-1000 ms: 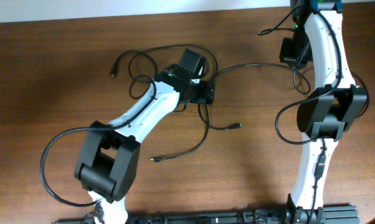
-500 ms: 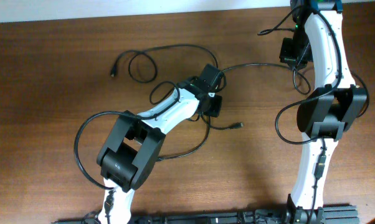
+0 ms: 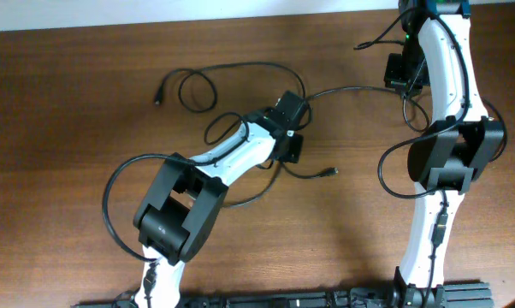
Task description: Untangle cables
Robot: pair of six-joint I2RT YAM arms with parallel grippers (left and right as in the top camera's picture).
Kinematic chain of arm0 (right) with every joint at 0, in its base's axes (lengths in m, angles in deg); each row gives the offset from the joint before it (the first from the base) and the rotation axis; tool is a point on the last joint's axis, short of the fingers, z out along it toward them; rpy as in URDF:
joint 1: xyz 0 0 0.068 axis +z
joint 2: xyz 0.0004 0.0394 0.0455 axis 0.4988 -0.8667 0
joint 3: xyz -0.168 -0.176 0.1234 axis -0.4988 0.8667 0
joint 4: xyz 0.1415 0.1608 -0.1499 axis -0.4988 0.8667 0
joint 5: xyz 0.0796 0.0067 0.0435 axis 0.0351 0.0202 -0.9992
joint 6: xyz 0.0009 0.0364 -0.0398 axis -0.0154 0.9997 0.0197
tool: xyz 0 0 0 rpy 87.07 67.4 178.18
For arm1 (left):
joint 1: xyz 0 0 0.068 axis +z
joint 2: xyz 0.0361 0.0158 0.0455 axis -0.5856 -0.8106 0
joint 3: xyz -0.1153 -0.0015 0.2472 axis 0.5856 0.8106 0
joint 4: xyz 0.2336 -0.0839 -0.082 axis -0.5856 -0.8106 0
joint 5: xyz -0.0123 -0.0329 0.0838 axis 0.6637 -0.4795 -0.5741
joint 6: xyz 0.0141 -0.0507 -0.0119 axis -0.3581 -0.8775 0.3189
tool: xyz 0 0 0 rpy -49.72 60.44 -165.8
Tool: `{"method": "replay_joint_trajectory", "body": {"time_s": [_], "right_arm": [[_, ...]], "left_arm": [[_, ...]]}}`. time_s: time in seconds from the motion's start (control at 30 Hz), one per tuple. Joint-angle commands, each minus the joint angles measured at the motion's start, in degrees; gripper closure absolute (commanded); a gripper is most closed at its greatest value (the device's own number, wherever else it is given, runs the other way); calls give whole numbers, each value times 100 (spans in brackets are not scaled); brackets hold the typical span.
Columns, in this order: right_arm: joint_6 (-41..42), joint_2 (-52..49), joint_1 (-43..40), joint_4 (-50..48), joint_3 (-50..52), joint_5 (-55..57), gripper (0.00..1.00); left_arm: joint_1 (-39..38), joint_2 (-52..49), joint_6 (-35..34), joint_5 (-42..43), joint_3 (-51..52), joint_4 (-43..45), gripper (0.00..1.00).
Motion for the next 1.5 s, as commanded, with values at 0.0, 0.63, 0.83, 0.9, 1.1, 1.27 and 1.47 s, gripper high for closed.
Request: {"method": "replay_joint_trajectory", "body": {"time_s": [0.0,0.63,0.83,0.9,1.1,1.27,1.47], "right_arm": [[-92,144,17,24,-81,17,96],[-90,144,17,42,-81,13,96],[-90,144,17,66,-81,13,96],[-92,144,17,63,-81,13,96],[-90,144,17,63,-81,11,96],[-92,144,17,63,-81,13,96],[-92,144,17,63,-81,13,96]], "left_arm": [[496,706,76,-339,-136,-341,100],[-291,254,1895,1226,-90,-374,5],[-750,120,3764,1165,-90,118,0],[-791,-81,3762,1167,-90,249,0],[-1049,-238,3716,1167,-90,225,34],[-1241,-376,3716,1145,-87,136,66],[-1220,-221,3713,-363,-595,-573,100]]}}
